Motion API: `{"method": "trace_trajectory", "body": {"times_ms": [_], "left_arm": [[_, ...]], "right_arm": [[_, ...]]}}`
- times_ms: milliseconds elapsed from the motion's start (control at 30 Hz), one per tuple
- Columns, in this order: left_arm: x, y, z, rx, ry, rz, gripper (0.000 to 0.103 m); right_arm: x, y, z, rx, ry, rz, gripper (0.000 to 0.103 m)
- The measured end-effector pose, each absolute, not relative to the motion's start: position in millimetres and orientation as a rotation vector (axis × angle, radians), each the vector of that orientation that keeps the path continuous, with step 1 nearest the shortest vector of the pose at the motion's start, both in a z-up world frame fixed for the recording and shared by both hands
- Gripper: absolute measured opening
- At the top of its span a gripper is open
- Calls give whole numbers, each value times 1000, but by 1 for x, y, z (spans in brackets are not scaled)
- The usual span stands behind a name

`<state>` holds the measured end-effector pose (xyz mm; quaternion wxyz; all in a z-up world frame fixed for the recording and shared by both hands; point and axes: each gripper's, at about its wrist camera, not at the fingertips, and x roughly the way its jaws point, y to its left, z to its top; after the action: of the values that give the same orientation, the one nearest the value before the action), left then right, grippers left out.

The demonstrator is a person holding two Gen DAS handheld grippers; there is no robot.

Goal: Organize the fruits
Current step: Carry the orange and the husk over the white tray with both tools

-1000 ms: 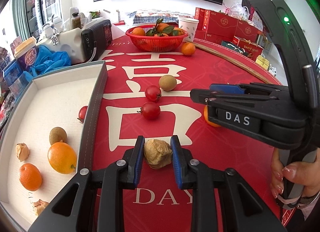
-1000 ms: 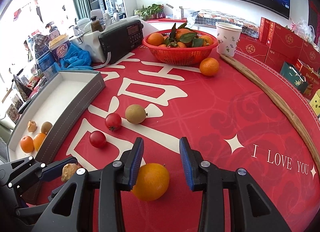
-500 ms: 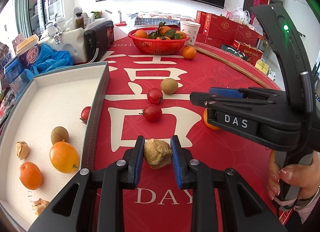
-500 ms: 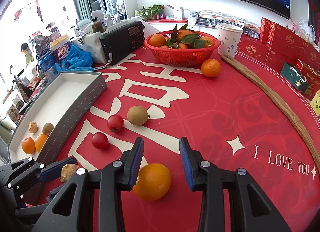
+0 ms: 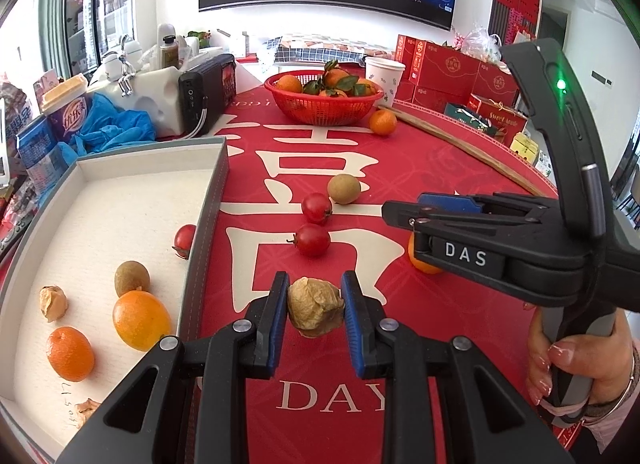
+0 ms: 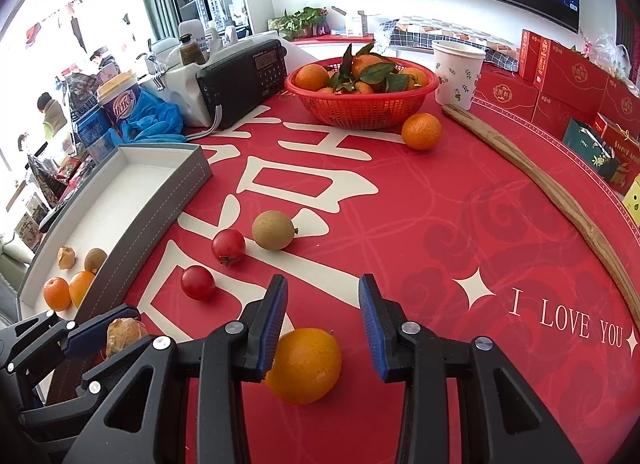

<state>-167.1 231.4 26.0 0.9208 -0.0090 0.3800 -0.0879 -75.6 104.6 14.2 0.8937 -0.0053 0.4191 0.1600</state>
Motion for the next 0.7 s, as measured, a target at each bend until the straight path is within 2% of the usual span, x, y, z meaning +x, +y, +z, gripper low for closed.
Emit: {"method": "trace_trajectory", "body": {"times_ms": [333,700], "left_arm": [[-179,245,47,-32,711,-166,29],[-172,294,55,-126,719,-48,29]], "right_arm": [[-76,111,26,4,836,349,39],[-82,145,49,6,772,430,39]]}}
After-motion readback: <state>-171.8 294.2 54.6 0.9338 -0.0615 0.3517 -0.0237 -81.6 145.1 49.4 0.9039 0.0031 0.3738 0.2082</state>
